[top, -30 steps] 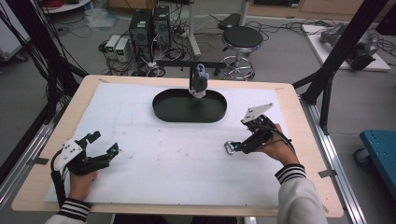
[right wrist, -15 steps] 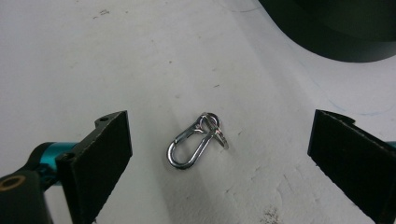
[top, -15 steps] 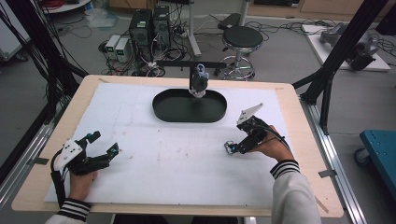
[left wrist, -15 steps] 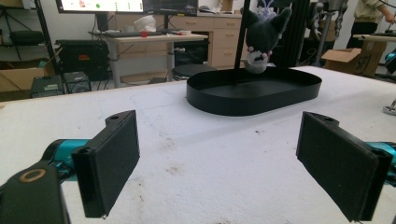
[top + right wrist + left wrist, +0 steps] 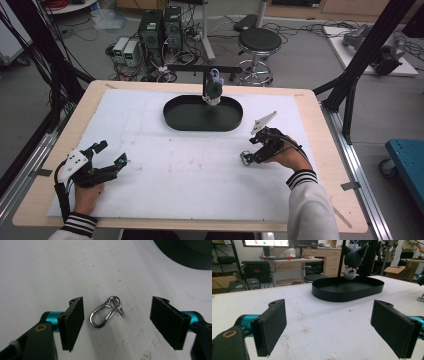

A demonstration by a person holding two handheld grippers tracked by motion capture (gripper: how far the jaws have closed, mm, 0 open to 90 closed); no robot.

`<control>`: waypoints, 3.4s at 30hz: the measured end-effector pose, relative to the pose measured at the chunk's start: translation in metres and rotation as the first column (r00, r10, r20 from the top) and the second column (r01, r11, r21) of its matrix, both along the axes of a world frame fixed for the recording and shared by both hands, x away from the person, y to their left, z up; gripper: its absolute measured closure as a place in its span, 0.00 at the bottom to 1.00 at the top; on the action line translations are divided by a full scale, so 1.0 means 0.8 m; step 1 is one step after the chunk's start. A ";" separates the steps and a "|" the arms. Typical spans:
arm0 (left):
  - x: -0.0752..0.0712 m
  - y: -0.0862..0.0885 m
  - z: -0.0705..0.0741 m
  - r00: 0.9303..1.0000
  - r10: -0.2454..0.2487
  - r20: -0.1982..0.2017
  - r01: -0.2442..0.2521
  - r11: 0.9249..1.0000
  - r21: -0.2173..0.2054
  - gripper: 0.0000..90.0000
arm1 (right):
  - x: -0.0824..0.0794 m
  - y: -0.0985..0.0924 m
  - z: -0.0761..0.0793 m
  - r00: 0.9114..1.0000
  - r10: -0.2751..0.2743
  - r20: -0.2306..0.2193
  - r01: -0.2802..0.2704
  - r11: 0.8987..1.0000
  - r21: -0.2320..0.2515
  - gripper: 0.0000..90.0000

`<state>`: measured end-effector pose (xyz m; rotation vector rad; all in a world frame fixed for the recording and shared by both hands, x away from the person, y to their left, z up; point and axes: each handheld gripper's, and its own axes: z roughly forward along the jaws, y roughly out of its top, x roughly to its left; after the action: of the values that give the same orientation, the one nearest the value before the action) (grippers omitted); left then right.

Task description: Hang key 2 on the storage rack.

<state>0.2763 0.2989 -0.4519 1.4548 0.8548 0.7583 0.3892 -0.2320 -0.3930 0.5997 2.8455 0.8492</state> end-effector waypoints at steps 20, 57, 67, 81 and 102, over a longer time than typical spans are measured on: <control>0.000 0.000 0.000 1.000 0.000 0.000 0.000 1.000 0.000 0.15 | 0.006 0.006 -0.010 0.998 0.055 0.005 -0.054 0.995 -0.085 0.69; 0.000 0.000 0.000 1.000 0.000 0.000 0.000 1.000 0.002 0.15 | 0.006 0.015 -0.013 0.995 0.092 0.037 -0.087 0.987 -0.135 0.98; 0.000 0.000 0.000 1.000 0.000 0.000 0.000 1.000 0.002 0.15 | 0.007 0.016 -0.008 1.000 0.010 0.004 -0.009 0.996 -0.093 0.99; 0.001 0.000 0.000 1.000 0.001 0.001 -0.001 1.000 0.000 0.15 | 0.004 0.006 0.017 0.997 -0.073 0.033 0.070 0.993 0.096 0.99; 0.001 0.000 0.000 1.000 0.001 -0.001 -0.001 1.000 -0.004 0.15 | 0.005 -0.006 0.088 0.972 -0.200 0.123 0.148 0.929 0.340 0.99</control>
<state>0.2768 0.2991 -0.4520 1.4515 0.8567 0.7563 0.3929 -0.2365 -0.3223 0.7725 2.4824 1.2873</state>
